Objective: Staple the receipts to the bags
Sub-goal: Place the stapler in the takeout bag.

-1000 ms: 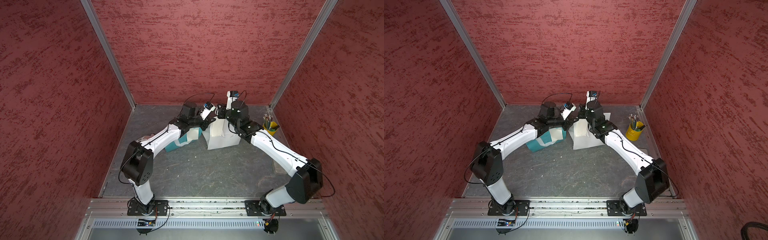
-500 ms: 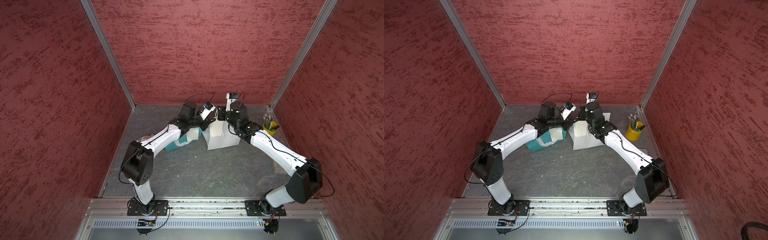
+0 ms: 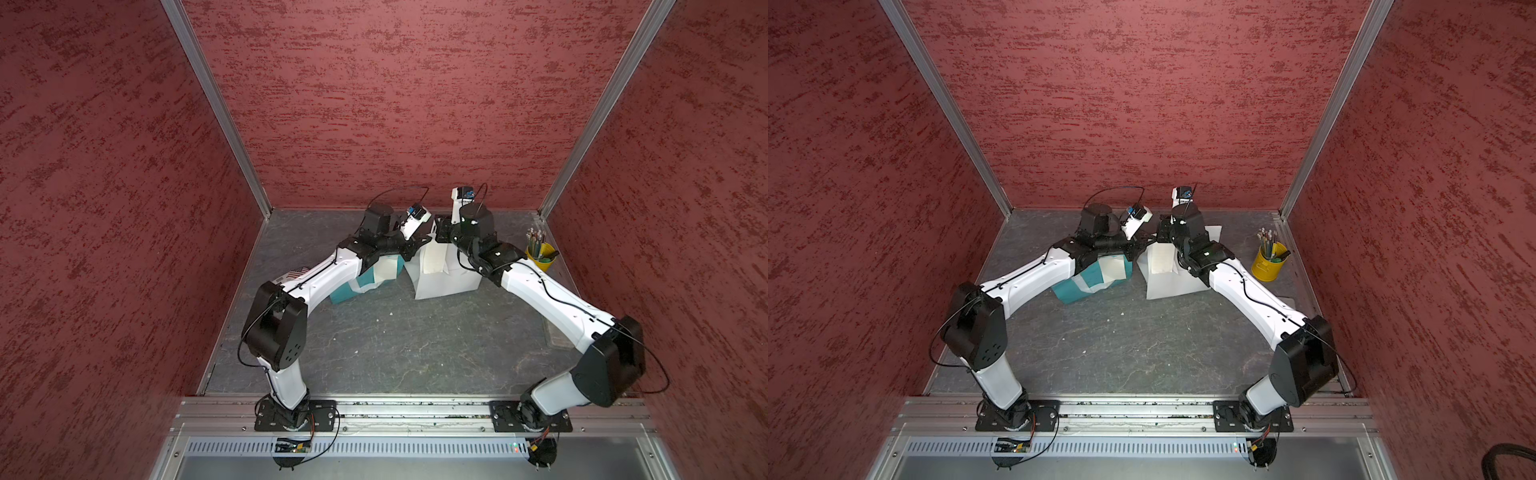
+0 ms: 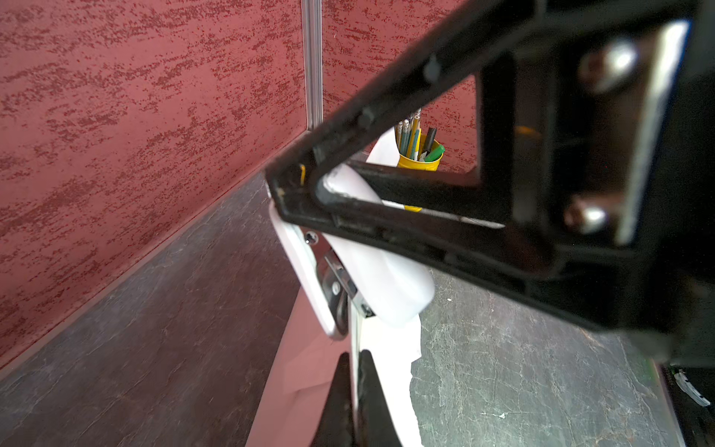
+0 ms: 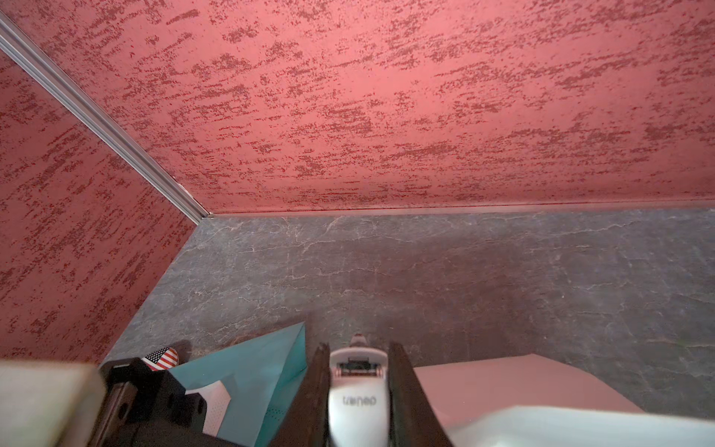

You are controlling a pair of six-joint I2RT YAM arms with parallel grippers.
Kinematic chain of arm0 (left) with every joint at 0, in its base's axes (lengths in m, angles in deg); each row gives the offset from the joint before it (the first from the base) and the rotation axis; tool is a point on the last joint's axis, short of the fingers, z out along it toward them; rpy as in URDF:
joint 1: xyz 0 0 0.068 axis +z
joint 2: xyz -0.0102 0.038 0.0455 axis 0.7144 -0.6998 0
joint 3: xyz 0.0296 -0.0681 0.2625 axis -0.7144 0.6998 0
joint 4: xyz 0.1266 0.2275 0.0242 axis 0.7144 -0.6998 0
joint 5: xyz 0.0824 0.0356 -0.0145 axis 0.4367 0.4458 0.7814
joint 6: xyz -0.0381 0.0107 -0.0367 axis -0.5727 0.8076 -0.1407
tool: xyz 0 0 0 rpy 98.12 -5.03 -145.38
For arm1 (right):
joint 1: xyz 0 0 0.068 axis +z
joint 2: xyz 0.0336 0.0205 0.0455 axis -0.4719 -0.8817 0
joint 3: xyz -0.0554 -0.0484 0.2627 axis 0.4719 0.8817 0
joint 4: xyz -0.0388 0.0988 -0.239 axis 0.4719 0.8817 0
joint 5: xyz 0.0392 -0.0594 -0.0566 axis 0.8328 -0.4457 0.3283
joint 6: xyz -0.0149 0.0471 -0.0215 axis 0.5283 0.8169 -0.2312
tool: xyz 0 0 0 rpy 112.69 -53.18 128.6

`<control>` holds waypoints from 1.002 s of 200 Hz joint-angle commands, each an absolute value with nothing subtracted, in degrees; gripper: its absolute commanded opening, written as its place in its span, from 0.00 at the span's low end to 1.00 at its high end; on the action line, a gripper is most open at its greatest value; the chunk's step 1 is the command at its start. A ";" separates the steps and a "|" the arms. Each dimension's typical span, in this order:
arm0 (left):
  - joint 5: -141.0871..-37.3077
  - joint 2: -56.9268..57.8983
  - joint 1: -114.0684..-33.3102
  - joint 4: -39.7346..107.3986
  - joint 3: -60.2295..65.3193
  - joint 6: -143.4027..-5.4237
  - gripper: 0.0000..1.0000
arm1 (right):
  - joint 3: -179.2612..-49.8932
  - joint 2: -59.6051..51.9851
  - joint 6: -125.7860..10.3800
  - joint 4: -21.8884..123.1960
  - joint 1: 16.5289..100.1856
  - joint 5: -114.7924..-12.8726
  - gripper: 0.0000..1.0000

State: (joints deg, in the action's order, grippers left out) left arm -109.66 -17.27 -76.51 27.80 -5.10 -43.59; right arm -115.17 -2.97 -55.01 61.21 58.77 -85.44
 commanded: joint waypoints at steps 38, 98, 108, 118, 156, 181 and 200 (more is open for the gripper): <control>-109.78 -18.83 -76.49 27.80 -4.90 -43.04 0.00 | -117.52 -2.00 -54.09 63.41 59.09 -84.27 0.00; -109.75 -18.83 -76.46 27.90 -5.05 -43.10 0.00 | -115.55 -2.48 -52.41 65.73 59.11 -83.37 0.00; -109.75 -18.74 -76.48 27.96 -5.00 -43.12 0.00 | -115.05 -2.44 -52.40 65.83 59.05 -83.45 0.00; -109.71 -18.75 -76.46 27.86 -5.11 -43.02 0.00 | -114.97 -2.50 -52.32 65.97 59.10 -83.77 0.00; -109.69 -18.63 -76.52 27.88 -5.03 -43.10 0.00 | -115.28 -3.17 -53.00 67.05 59.11 -83.75 0.00; -109.49 -18.48 -76.48 27.88 -5.06 -43.02 0.00 | -115.06 -3.53 -53.29 68.62 59.09 -84.50 0.02; -109.62 -18.40 -76.48 27.80 -5.08 -43.05 0.00 | -114.86 -3.55 -53.55 69.60 58.92 -85.23 0.05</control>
State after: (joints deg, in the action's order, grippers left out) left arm -109.66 -17.42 -76.51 27.83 -5.10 -43.59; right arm -115.54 -2.97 -53.00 65.47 58.77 -84.52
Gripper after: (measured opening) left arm 0.060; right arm 0.238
